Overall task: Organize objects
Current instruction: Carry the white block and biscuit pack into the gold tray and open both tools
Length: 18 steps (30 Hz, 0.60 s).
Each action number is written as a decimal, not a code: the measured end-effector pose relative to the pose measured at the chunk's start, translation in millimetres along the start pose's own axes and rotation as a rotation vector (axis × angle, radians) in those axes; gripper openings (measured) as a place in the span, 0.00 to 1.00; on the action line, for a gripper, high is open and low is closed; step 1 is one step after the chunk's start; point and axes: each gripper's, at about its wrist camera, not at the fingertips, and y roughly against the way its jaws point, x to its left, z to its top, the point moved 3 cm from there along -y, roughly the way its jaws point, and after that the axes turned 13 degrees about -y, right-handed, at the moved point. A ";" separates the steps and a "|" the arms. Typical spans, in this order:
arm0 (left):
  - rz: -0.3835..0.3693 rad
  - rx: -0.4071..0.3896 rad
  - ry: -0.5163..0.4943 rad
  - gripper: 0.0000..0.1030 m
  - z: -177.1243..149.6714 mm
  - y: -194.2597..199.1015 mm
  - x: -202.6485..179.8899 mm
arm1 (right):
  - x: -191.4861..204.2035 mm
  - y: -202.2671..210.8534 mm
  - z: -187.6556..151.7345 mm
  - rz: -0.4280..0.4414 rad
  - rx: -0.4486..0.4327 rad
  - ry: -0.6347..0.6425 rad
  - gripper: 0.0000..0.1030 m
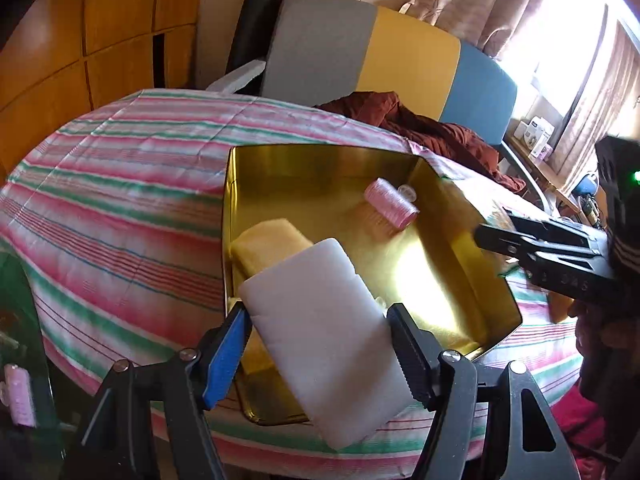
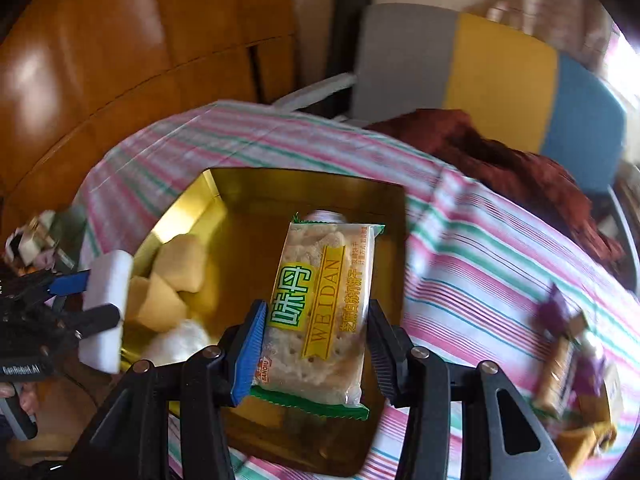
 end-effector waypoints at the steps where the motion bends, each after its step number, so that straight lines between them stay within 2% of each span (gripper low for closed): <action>1: -0.004 0.005 0.003 0.68 -1.0 -1.9 0.5 | 6.4 -6.1 3.4 0.005 0.007 0.013 0.47; 3: -0.017 0.015 0.007 0.70 -3.2 -8.7 -0.2 | 17.4 -18.1 14.8 0.012 0.009 0.032 0.48; 5: -0.029 0.026 0.006 0.71 -2.9 -15.6 -3.8 | 19.1 -24.6 24.5 -0.006 -0.008 0.019 0.55; 7: -0.029 0.023 0.004 0.72 -0.7 -20.7 -7.0 | 13.7 -26.5 31.2 -0.055 -0.034 -0.026 0.71; 10: -0.030 0.018 0.008 0.75 4.4 -26.2 -9.7 | 5.2 -22.4 26.5 -0.027 -0.028 -0.068 0.72; 14: -0.017 0.022 0.027 0.90 3.6 -25.5 -6.4 | -7.4 -16.9 5.1 -0.064 -0.014 -0.075 0.74; 18: 0.035 0.005 0.045 0.93 -0.9 -13.8 3.1 | -17.9 -10.7 -20.4 -0.078 -0.002 -0.112 0.77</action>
